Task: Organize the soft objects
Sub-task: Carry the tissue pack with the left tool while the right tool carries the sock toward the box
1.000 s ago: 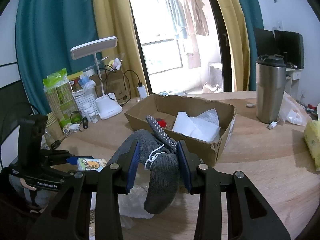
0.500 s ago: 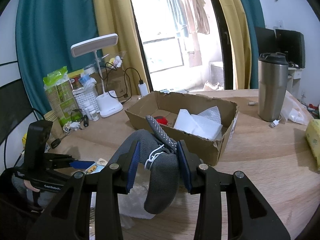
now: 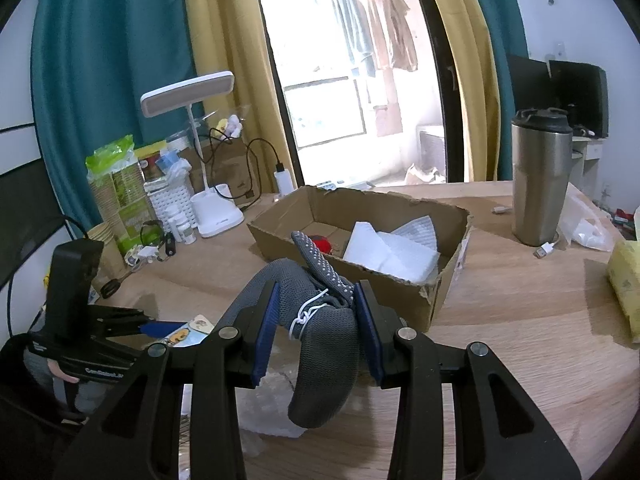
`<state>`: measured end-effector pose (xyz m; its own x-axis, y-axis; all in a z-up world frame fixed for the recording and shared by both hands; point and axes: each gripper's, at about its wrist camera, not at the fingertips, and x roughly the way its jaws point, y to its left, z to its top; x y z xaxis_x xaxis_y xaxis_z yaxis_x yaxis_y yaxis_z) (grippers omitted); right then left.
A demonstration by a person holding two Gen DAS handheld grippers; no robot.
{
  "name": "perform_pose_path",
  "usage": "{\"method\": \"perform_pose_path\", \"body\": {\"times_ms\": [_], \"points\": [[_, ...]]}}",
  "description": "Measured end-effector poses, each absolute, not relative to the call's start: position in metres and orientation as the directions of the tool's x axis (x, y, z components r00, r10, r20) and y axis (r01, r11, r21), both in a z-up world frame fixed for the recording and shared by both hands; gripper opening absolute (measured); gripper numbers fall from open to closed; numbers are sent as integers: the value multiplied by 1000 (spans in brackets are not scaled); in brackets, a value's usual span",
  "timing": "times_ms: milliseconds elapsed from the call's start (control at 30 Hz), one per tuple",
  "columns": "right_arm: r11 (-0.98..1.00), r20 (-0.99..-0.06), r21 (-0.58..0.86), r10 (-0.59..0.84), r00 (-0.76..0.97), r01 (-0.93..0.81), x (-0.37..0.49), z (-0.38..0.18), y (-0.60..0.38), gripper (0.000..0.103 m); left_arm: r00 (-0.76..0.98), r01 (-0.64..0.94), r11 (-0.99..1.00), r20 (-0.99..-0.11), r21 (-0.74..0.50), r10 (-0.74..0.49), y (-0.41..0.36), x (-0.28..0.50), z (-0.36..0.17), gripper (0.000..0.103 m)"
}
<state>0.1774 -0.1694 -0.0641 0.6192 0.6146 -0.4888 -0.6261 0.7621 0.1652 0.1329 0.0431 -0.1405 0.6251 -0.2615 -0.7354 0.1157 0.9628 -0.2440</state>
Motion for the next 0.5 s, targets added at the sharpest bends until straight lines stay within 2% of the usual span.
{"method": "perform_pose_path", "body": {"times_ms": [233, 500], "points": [[773, -478, 159, 604, 637, -614, 180, -61, -177, 40, 672, 154, 959, -686, -239, -279, 44, 130, -118, 52], [788, -456, 130, 586, 670, -601, 181, -49, -182, 40, 749, 156, 972, -621, -173, -231, 53, 137, -96, 52]]}}
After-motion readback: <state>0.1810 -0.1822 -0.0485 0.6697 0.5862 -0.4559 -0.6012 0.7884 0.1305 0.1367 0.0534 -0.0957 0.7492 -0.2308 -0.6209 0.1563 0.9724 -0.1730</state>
